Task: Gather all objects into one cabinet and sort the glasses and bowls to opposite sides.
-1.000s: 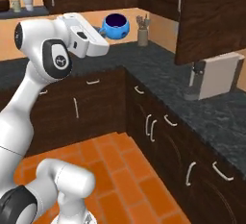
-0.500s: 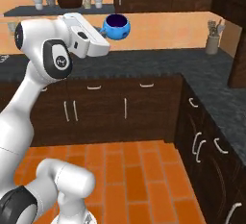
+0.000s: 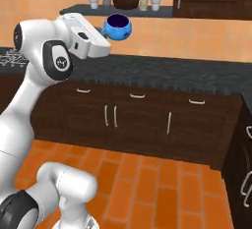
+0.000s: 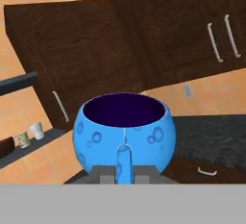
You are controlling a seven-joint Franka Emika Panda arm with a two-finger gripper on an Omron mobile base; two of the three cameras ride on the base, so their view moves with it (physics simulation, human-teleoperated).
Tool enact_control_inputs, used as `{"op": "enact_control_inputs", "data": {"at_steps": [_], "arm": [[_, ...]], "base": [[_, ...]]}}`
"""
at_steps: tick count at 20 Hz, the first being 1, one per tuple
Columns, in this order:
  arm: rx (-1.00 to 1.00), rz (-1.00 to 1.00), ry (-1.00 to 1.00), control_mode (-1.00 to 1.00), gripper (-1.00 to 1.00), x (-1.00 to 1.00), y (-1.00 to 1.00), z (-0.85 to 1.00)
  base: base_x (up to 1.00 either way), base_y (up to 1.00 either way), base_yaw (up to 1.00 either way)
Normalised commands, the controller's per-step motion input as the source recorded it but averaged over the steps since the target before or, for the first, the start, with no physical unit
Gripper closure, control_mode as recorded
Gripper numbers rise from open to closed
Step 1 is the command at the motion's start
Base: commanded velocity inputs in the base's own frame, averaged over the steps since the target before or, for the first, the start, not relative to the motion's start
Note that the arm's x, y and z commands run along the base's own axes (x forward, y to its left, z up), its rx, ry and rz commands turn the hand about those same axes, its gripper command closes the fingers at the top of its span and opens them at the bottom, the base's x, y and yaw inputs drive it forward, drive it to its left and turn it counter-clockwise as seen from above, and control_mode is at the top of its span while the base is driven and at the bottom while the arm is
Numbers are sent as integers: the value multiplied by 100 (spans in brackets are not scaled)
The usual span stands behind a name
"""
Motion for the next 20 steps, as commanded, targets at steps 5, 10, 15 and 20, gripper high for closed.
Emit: {"op": "enact_control_inputs", "data": {"at_steps": [5, 10, 15, 20], "arm": [[0, 0, 0, 100, 100, 0, 0, 0], [0, 0, 0, 100, 100, 0, 0, 0], [0, 0, 0, 100, 100, 0, 0, 0], [0, 0, 0, 100, 100, 0, 0, 0]], "base": [[88, 4, 32], [100, 17, 19], [100, 32, 17], [97, 31, 20]]}}
